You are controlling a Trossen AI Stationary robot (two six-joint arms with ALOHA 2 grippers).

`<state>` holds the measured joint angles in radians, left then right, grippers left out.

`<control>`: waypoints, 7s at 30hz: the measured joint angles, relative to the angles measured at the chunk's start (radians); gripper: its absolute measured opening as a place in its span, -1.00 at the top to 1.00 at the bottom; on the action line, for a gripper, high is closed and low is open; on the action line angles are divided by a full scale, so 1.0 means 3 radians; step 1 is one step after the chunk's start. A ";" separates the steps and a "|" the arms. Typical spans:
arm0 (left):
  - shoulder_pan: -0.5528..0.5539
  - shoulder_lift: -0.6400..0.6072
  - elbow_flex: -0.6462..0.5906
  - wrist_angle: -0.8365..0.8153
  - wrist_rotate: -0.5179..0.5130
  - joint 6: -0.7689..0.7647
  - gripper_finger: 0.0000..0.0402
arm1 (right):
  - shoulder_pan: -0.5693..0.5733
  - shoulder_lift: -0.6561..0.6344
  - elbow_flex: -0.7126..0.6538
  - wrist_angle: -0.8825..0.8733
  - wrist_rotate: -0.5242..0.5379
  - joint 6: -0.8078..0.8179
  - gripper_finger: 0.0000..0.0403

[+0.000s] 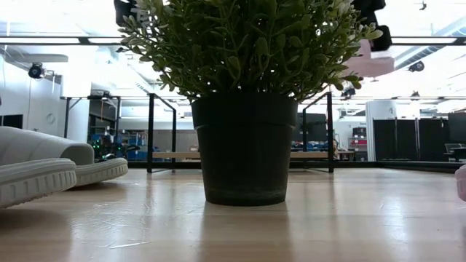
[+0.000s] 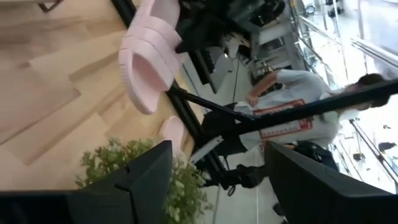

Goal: Pick and place slides into the shelf
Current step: Put the top pink slides on the shelf

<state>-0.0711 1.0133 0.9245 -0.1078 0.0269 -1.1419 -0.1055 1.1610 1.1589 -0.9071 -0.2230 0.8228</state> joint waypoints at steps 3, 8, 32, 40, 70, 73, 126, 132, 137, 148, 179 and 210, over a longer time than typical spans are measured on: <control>0.0081 0.0105 0.0000 0.0163 0.0124 0.0005 -0.20 | -0.0012 0.0088 0.0131 -0.0012 0.0028 -0.0045 0.96; 0.0198 0.0296 0.0000 0.0544 0.0377 0.0011 -0.20 | -0.0017 0.0280 0.0371 -0.0007 0.0030 -0.0158 0.96; 0.0283 0.0569 -0.0073 0.0659 0.0671 0.0092 -0.20 | -0.0068 0.0838 0.1333 -0.0282 -0.0163 -0.0591 0.96; 0.0304 0.0593 -0.0174 0.0683 0.0661 0.0086 -0.20 | -0.0072 0.0838 0.1410 -0.0270 -0.0217 -0.0591 0.96; 0.0393 0.1070 -0.0100 0.1469 0.0682 -0.0013 -0.20 | -0.0072 0.0842 0.1410 0.0031 -0.0219 -0.0564 0.96; 0.0393 0.1076 -0.0104 0.1467 0.0695 -0.0016 -0.20 | -0.0072 0.0842 0.1410 0.0031 -0.0219 -0.0564 0.96; 0.0402 0.1084 -0.0160 0.1488 0.0296 -0.0103 0.89 | -0.0170 0.0836 0.1411 0.0273 -0.0215 -0.0841 0.88; 0.0406 0.1077 -0.0160 0.1497 0.0204 -0.0135 0.90 | -0.0284 0.0794 0.1410 0.0283 -0.0233 -0.0909 0.88; 0.0405 0.1076 -0.0160 0.1480 0.0155 -0.0177 0.90 | -0.0382 0.0764 0.1408 0.0282 -0.0302 -0.0969 0.85; 0.0399 0.1069 -0.0161 0.1460 0.0043 -0.0193 0.90 | -0.0465 0.0752 0.1408 0.0285 -0.0327 -0.1000 0.40; 0.0137 0.0460 -0.0895 0.1508 -0.1916 -0.1061 0.90 | -0.0600 0.0622 0.1408 0.0829 -0.0293 -0.1034 0.23; 0.0039 0.0490 -0.1497 0.1886 -0.2574 -0.1667 0.90 | -0.0594 0.0628 0.1409 0.1031 -0.0228 -0.0889 0.23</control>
<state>-0.0593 1.1603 0.4755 0.4579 -0.7455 -1.6421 -0.2836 1.3495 1.5816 -0.5980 -0.2913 0.5560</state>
